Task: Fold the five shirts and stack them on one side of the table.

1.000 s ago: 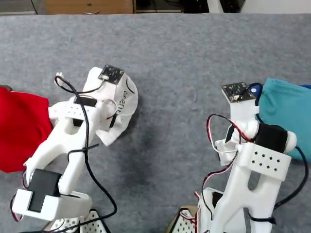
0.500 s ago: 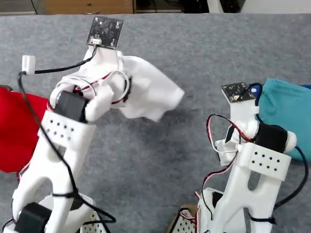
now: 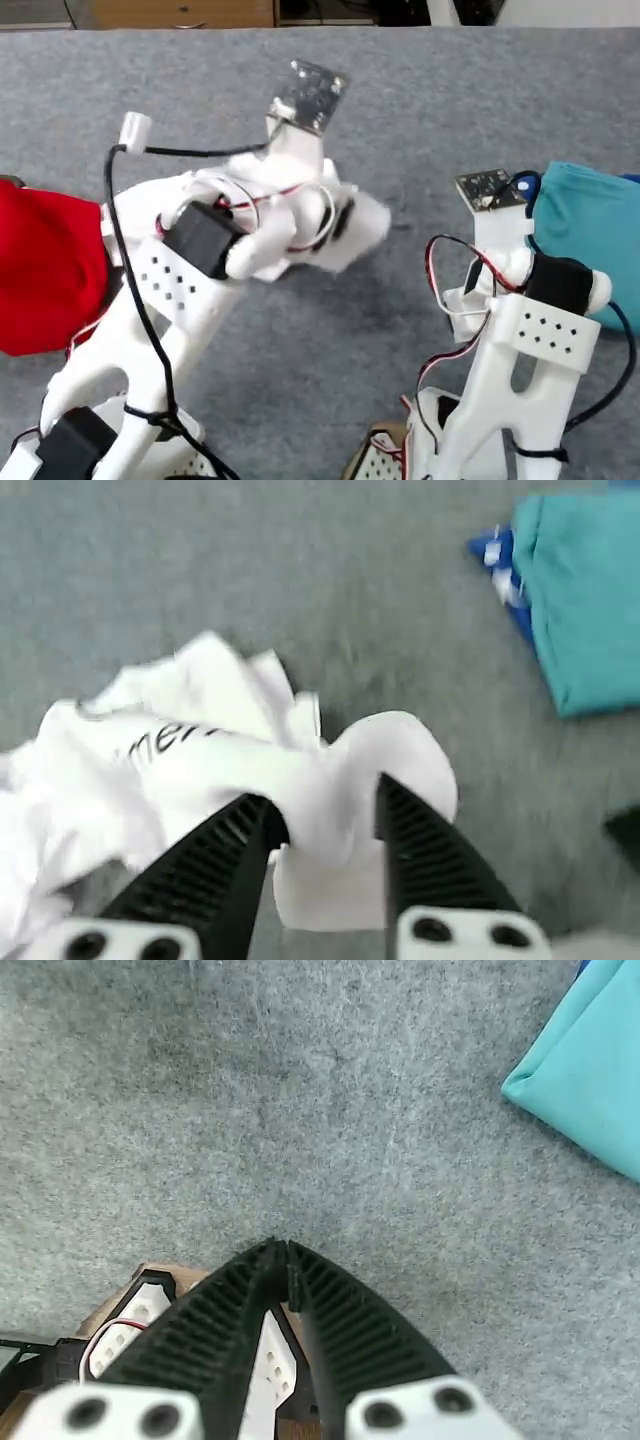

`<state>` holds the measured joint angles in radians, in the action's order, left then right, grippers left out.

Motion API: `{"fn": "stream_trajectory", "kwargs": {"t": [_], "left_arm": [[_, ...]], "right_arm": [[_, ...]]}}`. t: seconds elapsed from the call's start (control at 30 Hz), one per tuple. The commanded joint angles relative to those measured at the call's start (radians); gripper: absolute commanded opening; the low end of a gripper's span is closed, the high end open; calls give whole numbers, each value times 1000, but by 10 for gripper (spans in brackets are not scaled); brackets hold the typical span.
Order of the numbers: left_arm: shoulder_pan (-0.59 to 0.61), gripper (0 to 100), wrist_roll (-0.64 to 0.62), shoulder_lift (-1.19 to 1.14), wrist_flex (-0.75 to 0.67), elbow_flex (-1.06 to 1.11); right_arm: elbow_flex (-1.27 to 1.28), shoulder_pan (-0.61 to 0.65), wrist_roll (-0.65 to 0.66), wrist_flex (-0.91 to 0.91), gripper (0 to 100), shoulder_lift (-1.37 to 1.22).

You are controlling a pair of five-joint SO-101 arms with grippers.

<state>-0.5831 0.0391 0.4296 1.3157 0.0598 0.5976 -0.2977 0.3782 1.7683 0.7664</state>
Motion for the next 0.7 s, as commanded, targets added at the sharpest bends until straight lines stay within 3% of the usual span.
{"fn": "stream_trajectory", "kwargs": {"t": [0.0,0.1,0.23,0.53,0.67], "left_arm": [[-46,197,66,-1,178,-44],[-29,200,106,7,244,-54],[86,198,149,7,253,-124],[436,196,152,7,394,-318],[690,196,216,1,442,-296]], "right_arm": [[-1,10,0,12,3,8],[-1,15,0,-2,3,8],[-7,22,0,-34,5,8],[-7,249,-2,-43,5,7],[-1,384,0,-37,5,2]]}}
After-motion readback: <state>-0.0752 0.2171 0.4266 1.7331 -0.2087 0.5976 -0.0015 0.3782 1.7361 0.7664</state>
